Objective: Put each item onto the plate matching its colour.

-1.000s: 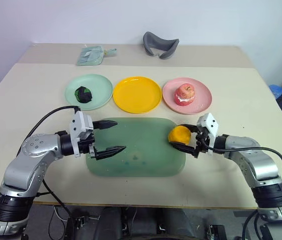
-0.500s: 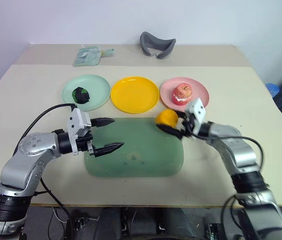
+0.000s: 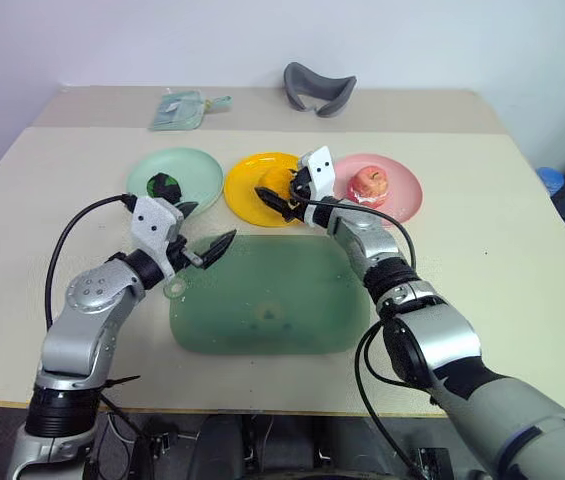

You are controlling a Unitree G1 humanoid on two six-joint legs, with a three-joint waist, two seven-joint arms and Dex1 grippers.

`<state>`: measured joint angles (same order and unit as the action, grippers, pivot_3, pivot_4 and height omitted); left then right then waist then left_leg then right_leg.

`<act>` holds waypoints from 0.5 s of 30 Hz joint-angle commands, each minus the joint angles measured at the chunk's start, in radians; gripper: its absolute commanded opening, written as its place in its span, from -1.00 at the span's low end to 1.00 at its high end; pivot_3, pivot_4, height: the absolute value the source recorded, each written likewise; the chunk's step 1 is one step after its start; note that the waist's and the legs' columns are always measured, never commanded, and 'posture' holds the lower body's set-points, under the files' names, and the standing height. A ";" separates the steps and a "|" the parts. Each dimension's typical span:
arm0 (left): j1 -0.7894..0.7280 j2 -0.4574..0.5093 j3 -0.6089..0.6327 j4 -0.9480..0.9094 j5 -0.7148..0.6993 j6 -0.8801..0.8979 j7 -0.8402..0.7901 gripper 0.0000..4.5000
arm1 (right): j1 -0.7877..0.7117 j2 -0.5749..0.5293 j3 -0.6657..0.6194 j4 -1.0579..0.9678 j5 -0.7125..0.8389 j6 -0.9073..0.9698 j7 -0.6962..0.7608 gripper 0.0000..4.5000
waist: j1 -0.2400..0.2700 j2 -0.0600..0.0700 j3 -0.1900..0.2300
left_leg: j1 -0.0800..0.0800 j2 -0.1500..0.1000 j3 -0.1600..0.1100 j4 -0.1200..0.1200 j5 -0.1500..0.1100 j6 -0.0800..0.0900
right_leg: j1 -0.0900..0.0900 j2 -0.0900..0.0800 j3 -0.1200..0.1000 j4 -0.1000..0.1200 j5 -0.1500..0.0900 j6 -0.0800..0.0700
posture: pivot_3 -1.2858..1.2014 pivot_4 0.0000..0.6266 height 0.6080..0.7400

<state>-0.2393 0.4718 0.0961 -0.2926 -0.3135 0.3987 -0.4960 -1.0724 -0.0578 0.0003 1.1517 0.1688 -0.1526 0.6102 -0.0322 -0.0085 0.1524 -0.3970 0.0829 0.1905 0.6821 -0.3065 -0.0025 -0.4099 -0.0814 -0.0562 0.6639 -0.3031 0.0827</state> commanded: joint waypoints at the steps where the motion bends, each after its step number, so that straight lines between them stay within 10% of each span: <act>1: -0.009 -0.014 0.015 -0.013 0.029 -0.022 0.048 1.00 | -0.045 0.010 -0.027 0.048 -0.017 -0.064 -0.007 0.99 | -0.010 0.000 0.000 | 0.000 0.000 0.000 0.000 0.000 0.000 | 0.000 0.000 0.000 0.000 0.000 0.000 | 0.03 -0.52 1.00; 9: 0.017 -0.005 0.022 -0.030 -0.028 0.020 -0.005 1.00 | 0.016 -0.026 -0.090 -0.068 0.018 -0.189 0.024 0.99 | -0.012 0.000 0.000 | 0.000 0.000 -0.001 -0.001 0.000 0.000 | 0.000 0.000 0.000 0.000 0.000 0.000 | 0.03 -0.52 1.00; 15: 0.036 0.025 0.030 0.048 -0.041 -0.137 -0.144 1.00 | 0.439 -0.159 -0.046 -0.806 0.120 0.086 0.163 0.99 | 0.003 0.000 0.000 | 0.000 0.000 -0.003 -0.001 0.000 0.000 | 0.001 -0.001 0.000 -0.001 0.000 0.000 | 0.03 -0.52 1.00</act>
<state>-0.1975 0.4977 0.1037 -0.2452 -0.3309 0.3285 -0.5990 -0.6897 -0.1861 -0.0513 0.5444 0.2494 -0.1533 0.7584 -0.0288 -0.0083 0.1524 -0.3971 0.0832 0.1879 0.6815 -0.3065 -0.0028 -0.4093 -0.0832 -0.0564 0.6633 -0.3031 0.0829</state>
